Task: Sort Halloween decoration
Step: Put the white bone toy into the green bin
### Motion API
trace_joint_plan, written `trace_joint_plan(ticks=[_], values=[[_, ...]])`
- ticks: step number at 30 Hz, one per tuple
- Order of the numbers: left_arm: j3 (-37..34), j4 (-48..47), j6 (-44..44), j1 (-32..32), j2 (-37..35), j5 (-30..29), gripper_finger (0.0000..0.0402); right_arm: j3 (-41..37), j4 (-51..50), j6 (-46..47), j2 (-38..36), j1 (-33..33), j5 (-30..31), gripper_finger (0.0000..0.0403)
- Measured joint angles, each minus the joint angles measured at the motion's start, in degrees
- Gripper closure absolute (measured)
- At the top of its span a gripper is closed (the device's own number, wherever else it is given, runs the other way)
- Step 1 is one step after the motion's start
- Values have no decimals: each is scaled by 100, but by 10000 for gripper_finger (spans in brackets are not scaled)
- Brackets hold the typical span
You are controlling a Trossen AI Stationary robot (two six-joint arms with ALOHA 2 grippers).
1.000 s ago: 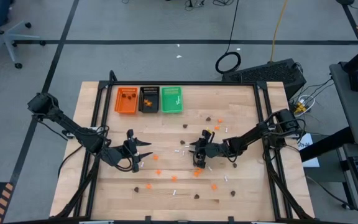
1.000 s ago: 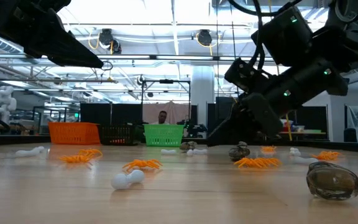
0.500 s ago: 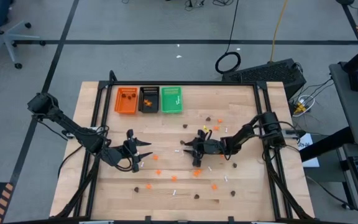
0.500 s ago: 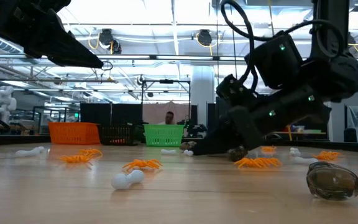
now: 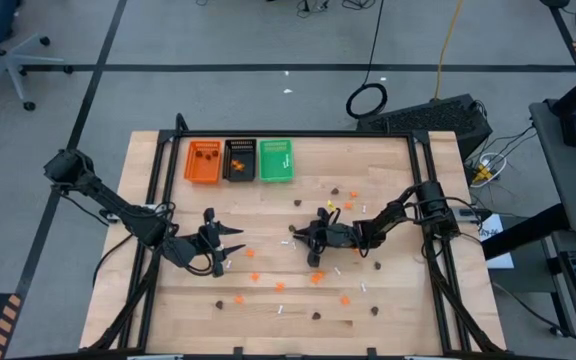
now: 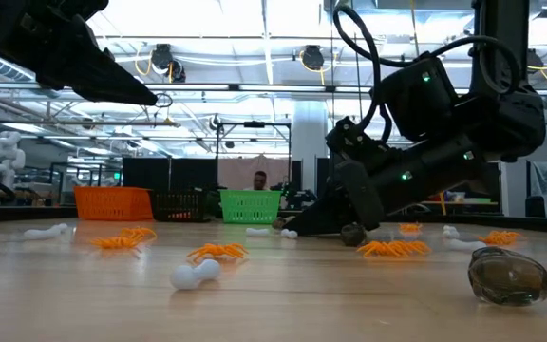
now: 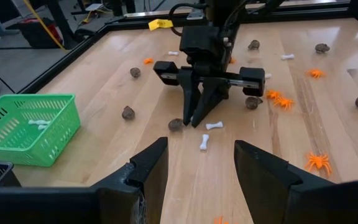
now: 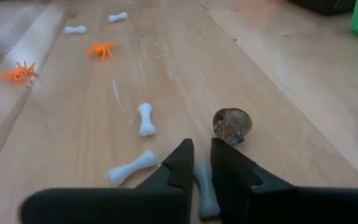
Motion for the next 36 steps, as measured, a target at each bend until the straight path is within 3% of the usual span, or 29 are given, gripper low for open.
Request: trace_joint_plan(ticks=[2, 8, 18, 25, 36], values=[[0, 0, 0, 0, 0, 1, 220, 0, 16, 0, 0, 3, -10, 391], [0, 0, 0, 0, 0, 5, 220, -6, 342, -345, -38, 10, -169, 398], [0, 3, -2, -1, 0, 11, 220, -25, 62, -1617, -967, 333, -437, 402], [0, 45, 241, 4, 0, -3, 220, -17, -143, -2986, -1798, 626, -409, 402], [0, 1016, 2491, 20, 0, -527, 220, -15, -650, -6717, -2637, 1007, -284, 403]])
